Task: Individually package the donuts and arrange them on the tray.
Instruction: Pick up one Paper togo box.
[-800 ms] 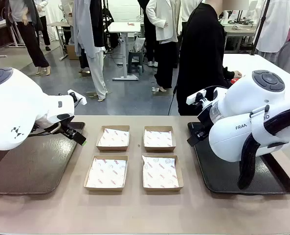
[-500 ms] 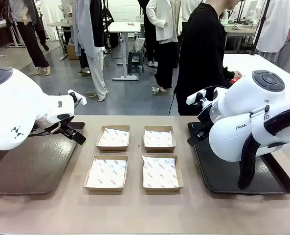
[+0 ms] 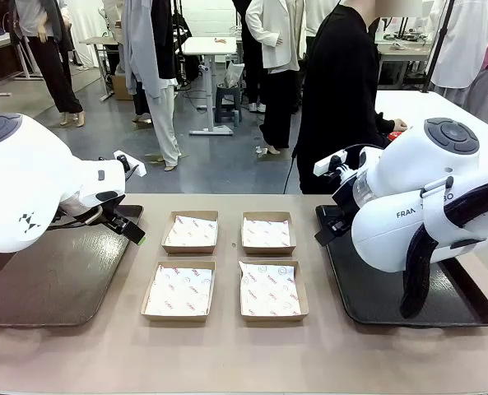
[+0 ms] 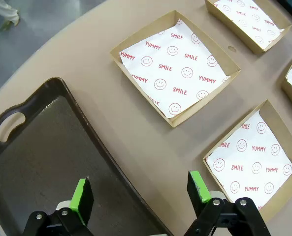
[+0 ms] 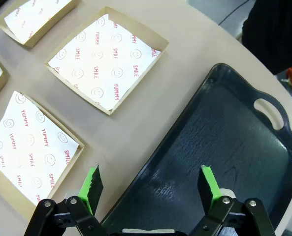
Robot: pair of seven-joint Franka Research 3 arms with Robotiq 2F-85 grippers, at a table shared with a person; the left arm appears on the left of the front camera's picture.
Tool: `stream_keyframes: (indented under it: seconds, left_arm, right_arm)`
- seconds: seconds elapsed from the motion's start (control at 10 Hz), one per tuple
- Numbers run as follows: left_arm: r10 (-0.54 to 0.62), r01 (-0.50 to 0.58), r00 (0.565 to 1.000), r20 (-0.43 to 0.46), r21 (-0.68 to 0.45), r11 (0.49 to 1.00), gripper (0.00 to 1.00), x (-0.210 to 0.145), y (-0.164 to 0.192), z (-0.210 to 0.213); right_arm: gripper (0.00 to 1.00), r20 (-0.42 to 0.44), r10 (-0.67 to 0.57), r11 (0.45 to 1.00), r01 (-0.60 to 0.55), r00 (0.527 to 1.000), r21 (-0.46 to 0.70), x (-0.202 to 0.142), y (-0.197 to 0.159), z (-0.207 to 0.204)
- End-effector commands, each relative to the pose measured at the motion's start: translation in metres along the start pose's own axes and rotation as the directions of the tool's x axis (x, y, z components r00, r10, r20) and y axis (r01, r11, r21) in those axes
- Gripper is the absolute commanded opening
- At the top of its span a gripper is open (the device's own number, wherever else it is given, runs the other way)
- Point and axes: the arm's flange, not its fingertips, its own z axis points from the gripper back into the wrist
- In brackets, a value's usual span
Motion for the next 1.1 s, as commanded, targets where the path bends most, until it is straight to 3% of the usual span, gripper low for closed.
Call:
stream_keyframes:
  seconds: [0.0, 0.6, 0.7, 1.0]
  left_arm:
    - [0.000, 0.000, 1.000, 0.000, 0.000, 1.000, 1.00, 0.000, 0.000, 0.000]
    - [0.000, 0.000, 1.000, 0.000, 0.000, 1.000, 1.00, 0.000, 0.000, 0.000]
    - [0.000, 0.000, 1.000, 0.000, 0.000, 1.000, 1.00, 0.000, 0.000, 0.000]
    - [0.028, -0.036, 0.993, -0.111, -0.068, 0.997, 1.00, -0.047, -0.003, 0.068]
  right_arm:
    - [1.00, 0.000, 0.000, 1.000, 0.000, 1.000, 0.000, 0.000, 0.000, 0.000]
    - [1.00, 0.000, 0.000, 1.000, 0.000, 1.000, 0.000, 0.000, 0.000, 0.000]
    - [1.00, -0.065, -0.032, 0.999, 0.034, 0.997, 0.026, 0.000, 0.005, 0.006]
    - [1.00, -0.181, -0.006, 0.997, 0.020, 0.983, 0.073, -0.036, 0.032, 0.085]
